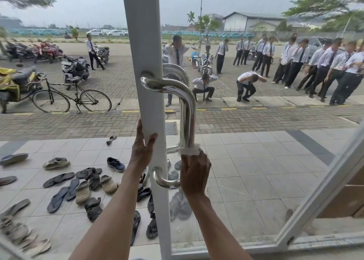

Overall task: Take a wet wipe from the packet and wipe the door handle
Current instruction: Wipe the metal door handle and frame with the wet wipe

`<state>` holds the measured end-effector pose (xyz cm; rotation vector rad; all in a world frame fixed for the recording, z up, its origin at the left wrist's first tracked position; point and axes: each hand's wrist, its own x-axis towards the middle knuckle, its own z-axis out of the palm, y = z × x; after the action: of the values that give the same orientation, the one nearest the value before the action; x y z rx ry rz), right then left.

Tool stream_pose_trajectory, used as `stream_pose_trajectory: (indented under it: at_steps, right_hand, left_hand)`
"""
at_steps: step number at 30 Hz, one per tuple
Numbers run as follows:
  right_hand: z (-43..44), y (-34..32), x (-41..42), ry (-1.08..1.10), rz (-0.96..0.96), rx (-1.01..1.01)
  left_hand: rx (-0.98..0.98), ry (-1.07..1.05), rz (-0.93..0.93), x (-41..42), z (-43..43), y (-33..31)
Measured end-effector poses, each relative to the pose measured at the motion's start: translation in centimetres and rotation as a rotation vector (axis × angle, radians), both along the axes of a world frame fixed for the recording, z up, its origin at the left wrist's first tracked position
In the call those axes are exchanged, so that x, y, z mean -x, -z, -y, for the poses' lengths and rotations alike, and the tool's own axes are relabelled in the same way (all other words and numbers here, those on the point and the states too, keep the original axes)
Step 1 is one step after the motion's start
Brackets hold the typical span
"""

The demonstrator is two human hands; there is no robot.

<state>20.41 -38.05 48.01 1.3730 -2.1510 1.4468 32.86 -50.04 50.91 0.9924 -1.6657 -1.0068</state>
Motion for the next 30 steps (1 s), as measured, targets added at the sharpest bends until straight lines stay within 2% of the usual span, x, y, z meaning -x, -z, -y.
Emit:
stream_pose_trajectory:
  at_steps: [3, 8, 12, 14, 17, 19, 21, 26, 30]
  right_hand:
    - [-0.6, -0.4, -0.1, 0.025, 0.089, 0.057]
    - [-0.9, -3.7, 0.1, -0.029, 0.235, 0.270]
    - [-0.9, -4.3, 0.5, -0.039, 0.149, 0.389]
    - [-1.2, -2.7, 0.1, -0.022, 0.180, 0.350]
    - [-2.3, 0.5, -0.7, -0.010, 0.247, 0.158]
    - [-2.7, 1.0, -0.8, -0.020, 0.256, 0.107]
    - [-2.2, -0.5, -0.6, -0.026, 0.259, 0.119]
    - [-0.2, -5.8, -0.5, -0.046, 0.226, 0.405]
    - [-0.6, -1.5, -0.9, -0.039, 0.276, 0.269]
  left_hand:
    - [-0.005, -0.008, 0.002, 0.0, -0.1, 0.0]
    - [-0.008, -0.021, 0.001, 0.1, -0.2, -0.1]
    - [-0.013, -0.023, 0.002, 0.1, -0.2, -0.1]
    - [-0.016, -0.015, -0.003, 0.1, -0.2, -0.1]
    - [-0.022, -0.007, -0.004, 0.1, -0.3, -0.1]
    - [-0.023, -0.008, -0.007, 0.1, -0.2, -0.1]
    - [-0.017, -0.009, -0.007, 0.1, -0.1, -0.1]
    - [-0.016, -0.015, -0.015, 0.1, 0.3, 0.2]
    - [-0.004, -0.007, -0.029, 0.1, 0.3, 0.4]
